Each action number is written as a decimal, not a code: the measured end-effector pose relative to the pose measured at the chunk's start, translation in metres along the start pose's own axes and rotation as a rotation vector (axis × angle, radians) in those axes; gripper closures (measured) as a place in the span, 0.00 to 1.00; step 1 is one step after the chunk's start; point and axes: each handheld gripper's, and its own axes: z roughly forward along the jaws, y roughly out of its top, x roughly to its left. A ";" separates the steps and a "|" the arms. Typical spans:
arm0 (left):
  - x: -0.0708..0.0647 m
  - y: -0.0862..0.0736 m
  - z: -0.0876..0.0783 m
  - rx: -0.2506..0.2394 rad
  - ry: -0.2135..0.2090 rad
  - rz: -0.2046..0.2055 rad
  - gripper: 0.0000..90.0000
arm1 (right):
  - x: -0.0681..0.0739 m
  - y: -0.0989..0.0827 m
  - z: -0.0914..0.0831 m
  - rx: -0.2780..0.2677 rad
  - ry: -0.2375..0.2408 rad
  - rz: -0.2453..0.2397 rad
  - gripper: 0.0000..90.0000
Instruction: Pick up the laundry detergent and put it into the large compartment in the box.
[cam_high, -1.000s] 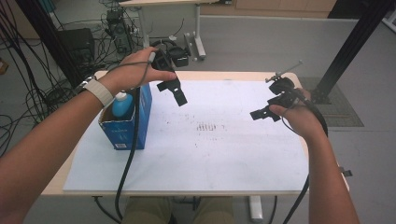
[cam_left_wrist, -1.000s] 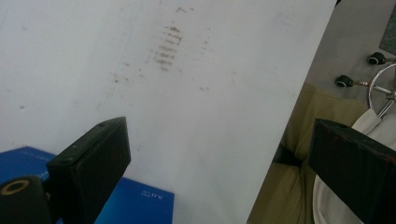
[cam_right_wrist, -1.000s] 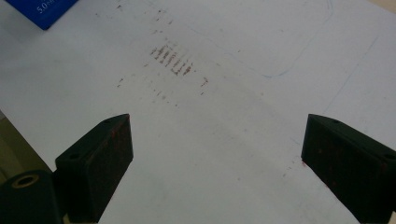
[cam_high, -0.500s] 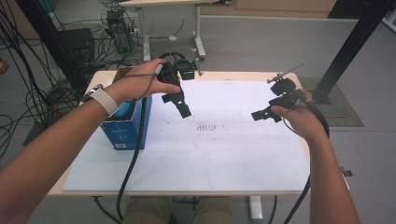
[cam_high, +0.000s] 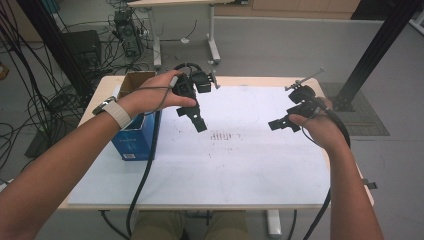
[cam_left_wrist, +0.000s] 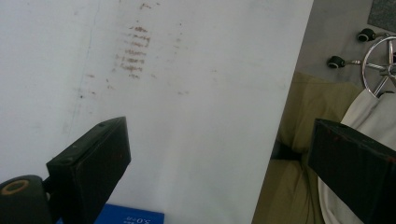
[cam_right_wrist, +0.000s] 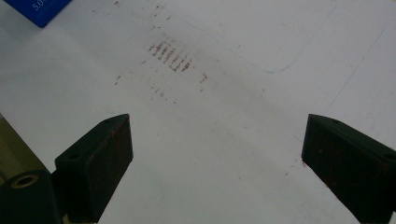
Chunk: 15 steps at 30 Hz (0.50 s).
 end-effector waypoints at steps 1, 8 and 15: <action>0.000 0.000 0.000 0.000 0.000 0.000 0.07 | 0.000 0.000 0.000 0.001 0.000 0.000 0.10; 0.001 -0.001 0.000 -0.001 0.001 -0.001 0.07 | -0.001 0.000 0.002 0.003 0.003 0.002 0.09; 0.001 -0.002 0.000 -0.002 0.004 0.000 0.07 | -0.001 0.001 0.004 0.003 0.003 0.000 0.09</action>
